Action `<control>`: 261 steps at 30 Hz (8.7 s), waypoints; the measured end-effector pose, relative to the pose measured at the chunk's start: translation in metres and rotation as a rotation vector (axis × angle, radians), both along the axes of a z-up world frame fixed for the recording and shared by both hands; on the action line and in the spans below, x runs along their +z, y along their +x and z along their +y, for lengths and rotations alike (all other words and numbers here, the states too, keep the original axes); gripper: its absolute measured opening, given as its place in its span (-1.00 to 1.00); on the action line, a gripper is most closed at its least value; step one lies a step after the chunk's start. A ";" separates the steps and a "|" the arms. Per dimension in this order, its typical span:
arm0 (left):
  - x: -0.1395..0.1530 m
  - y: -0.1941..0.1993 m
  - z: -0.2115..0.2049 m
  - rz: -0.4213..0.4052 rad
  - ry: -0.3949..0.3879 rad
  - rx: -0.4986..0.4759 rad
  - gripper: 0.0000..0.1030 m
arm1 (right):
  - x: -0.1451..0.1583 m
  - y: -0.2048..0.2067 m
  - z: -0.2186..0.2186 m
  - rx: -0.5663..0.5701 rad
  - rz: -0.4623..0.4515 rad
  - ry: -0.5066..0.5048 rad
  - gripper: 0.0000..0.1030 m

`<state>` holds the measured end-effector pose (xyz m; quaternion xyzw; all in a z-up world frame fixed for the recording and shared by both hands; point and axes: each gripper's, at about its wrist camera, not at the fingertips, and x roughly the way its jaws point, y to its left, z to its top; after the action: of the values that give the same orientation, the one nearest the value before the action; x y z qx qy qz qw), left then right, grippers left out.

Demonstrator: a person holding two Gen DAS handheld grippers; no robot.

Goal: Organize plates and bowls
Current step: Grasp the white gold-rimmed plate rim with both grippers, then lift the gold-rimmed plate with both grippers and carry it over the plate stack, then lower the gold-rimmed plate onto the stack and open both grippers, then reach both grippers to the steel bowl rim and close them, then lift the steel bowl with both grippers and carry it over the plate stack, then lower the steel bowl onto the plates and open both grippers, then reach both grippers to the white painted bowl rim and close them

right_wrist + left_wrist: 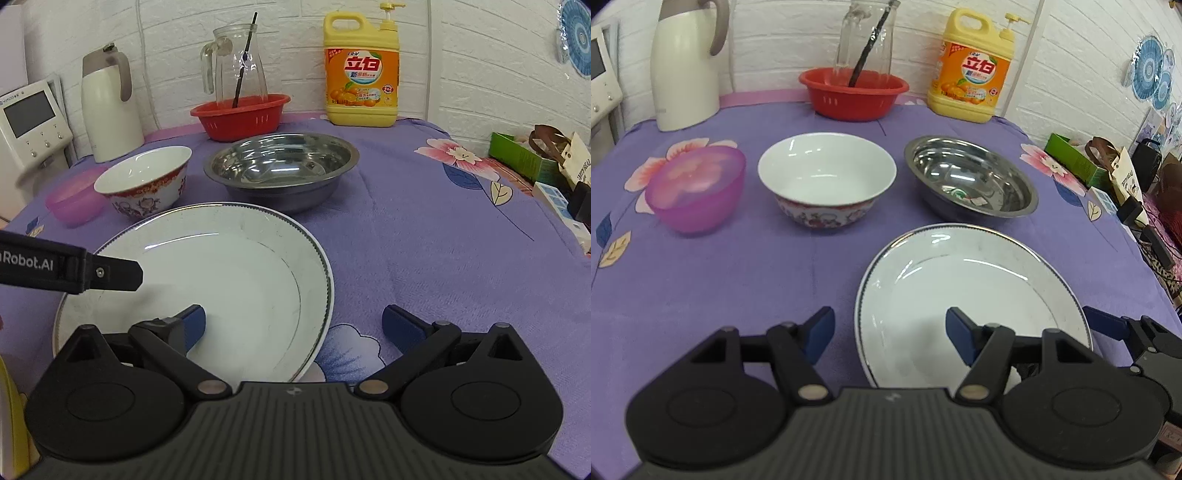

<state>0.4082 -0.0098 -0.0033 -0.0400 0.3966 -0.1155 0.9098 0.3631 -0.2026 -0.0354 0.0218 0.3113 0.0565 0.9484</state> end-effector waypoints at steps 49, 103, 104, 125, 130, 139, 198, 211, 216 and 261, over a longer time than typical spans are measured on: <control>0.030 -0.185 0.104 -0.173 0.095 0.192 0.14 | 0.040 -0.152 0.123 0.273 -0.151 0.051 1.00; 0.021 -0.203 0.117 -0.209 0.026 0.170 0.28 | 0.040 -0.164 0.097 0.188 -0.158 0.063 1.00; 0.021 -0.203 0.115 -0.209 0.027 0.167 0.28 | 0.039 -0.163 0.091 0.170 -0.151 0.077 1.00; 0.031 -0.203 0.043 -0.216 0.106 0.058 0.32 | 0.016 -0.170 0.003 0.005 -0.118 0.184 1.00; 0.029 -0.183 0.022 -0.196 0.110 0.025 0.32 | 0.011 -0.158 -0.019 -0.035 -0.098 0.212 1.00; 0.055 -0.133 0.011 -0.176 0.026 -0.043 0.33 | 0.039 -0.109 -0.044 -0.002 -0.141 0.168 1.00; 0.039 -0.008 -0.046 0.069 -0.199 -0.049 -0.67 | 0.044 0.027 -0.029 0.157 0.004 -0.077 0.61; 0.028 -0.136 -0.032 0.070 -0.158 -0.118 -0.67 | 0.032 -0.106 -0.014 0.106 -0.025 -0.059 0.66; 0.018 -0.161 -0.031 0.073 -0.121 -0.162 -0.65 | 0.022 -0.133 -0.011 0.088 -0.010 -0.031 0.67; 0.074 -0.113 0.058 -0.195 -0.059 0.088 0.79 | 0.064 -0.095 -0.050 0.057 -0.005 0.178 1.00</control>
<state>0.2951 0.0484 0.0709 -0.0728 0.3007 -0.0902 0.9467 0.2683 -0.2525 0.0282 0.0969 0.3030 0.1107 0.9416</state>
